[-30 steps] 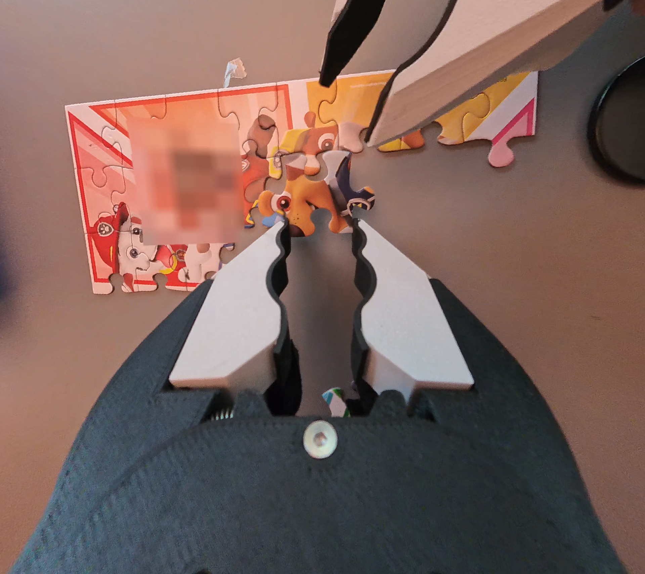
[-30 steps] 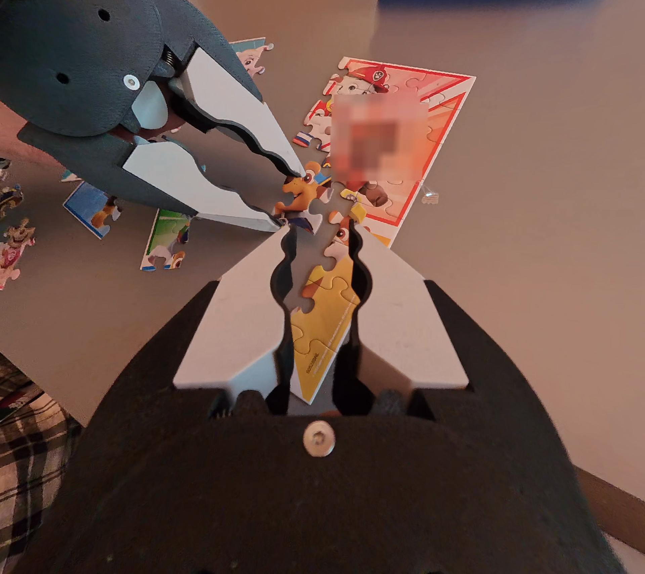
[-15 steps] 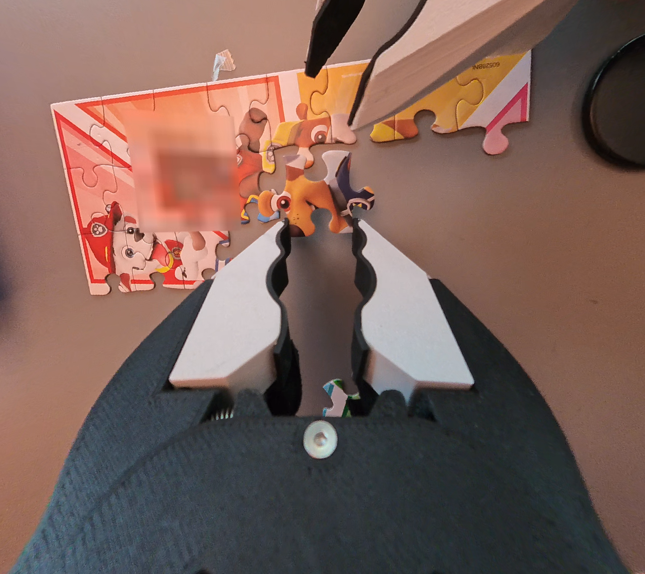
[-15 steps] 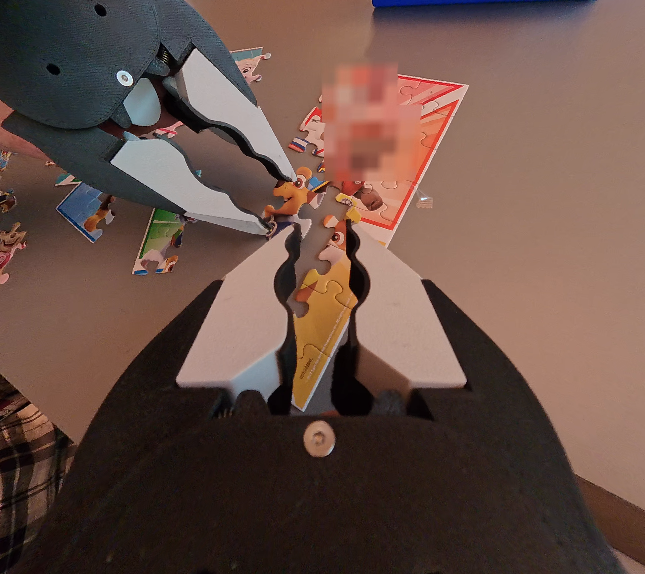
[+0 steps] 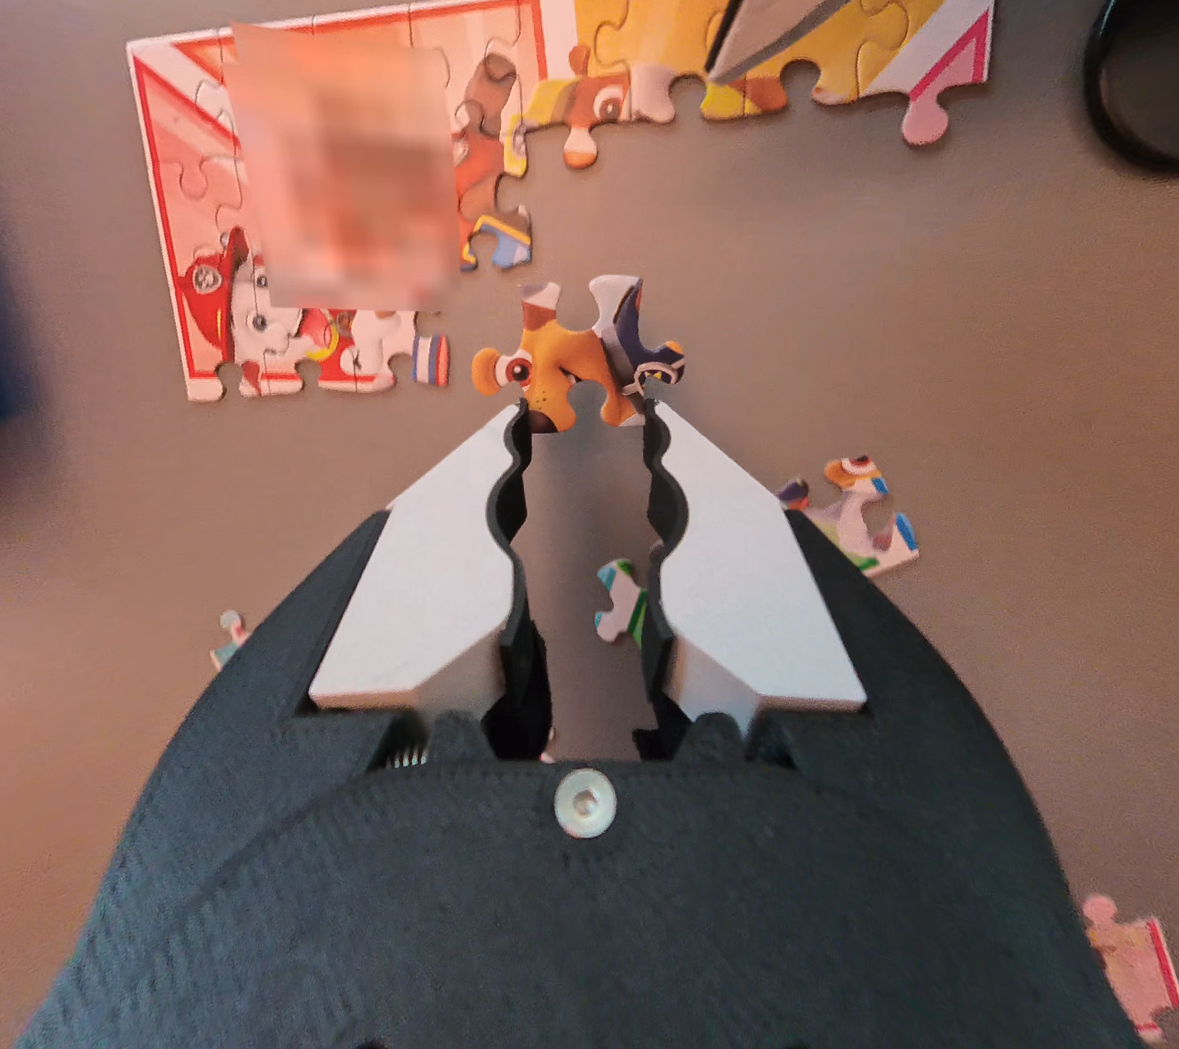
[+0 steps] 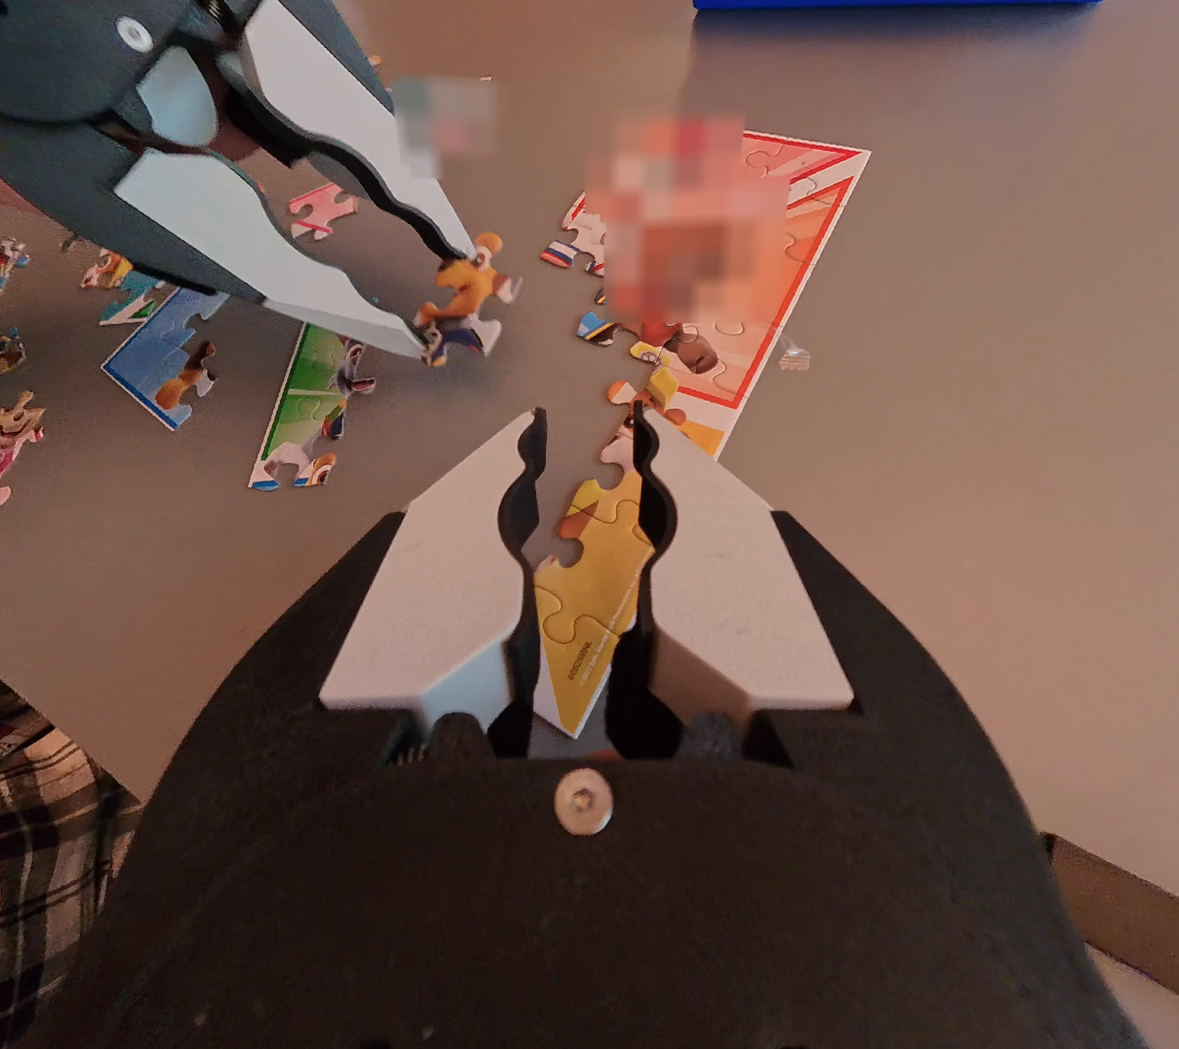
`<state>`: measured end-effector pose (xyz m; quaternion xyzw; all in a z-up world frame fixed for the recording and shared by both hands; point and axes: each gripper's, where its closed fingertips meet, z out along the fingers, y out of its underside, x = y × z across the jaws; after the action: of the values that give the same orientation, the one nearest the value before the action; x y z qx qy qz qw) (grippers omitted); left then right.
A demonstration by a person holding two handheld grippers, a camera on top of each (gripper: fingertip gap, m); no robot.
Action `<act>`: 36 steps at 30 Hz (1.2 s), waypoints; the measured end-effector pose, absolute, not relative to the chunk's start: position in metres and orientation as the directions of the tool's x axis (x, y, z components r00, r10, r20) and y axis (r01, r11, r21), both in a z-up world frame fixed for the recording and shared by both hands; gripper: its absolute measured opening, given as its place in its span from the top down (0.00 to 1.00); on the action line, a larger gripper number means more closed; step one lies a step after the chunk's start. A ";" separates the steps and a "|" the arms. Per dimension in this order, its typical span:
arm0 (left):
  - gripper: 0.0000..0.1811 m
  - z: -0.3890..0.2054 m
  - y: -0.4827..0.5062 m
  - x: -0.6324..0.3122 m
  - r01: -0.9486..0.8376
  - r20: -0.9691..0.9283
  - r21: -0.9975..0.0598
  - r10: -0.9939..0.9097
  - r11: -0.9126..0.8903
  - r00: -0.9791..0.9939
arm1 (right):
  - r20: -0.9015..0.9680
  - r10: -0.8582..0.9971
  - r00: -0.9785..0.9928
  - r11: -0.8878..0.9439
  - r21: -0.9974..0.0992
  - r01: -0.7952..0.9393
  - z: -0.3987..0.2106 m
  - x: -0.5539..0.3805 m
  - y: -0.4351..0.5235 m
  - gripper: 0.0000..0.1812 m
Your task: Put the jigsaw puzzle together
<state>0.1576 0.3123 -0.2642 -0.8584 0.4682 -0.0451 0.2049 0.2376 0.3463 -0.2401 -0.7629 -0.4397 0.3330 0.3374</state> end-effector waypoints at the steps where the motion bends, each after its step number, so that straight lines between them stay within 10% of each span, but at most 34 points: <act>1: 0.81 -0.263 0.309 0.153 -0.784 -0.116 -0.389 -0.819 -0.484 0.562 | -0.206 0.899 0.387 -0.380 -0.805 0.456 -0.241 0.237 0.344 0.86; 20: 0.81 -0.277 0.284 0.150 -0.781 -0.005 -0.354 -0.834 -0.515 0.552 | -0.099 0.963 0.250 -0.226 -0.801 0.555 -0.237 0.217 0.304 0.83; 36: 0.81 -0.249 0.282 0.169 -0.866 -0.357 -0.443 -0.840 -0.232 0.408 | -0.419 0.904 0.084 -0.405 -0.777 0.482 -0.229 0.188 0.283 0.97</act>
<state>0.1689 0.2821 -0.2487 -0.7847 0.5435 0.0214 0.2973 0.1882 0.2827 -0.2287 -0.6998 -0.4950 0.4613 0.2289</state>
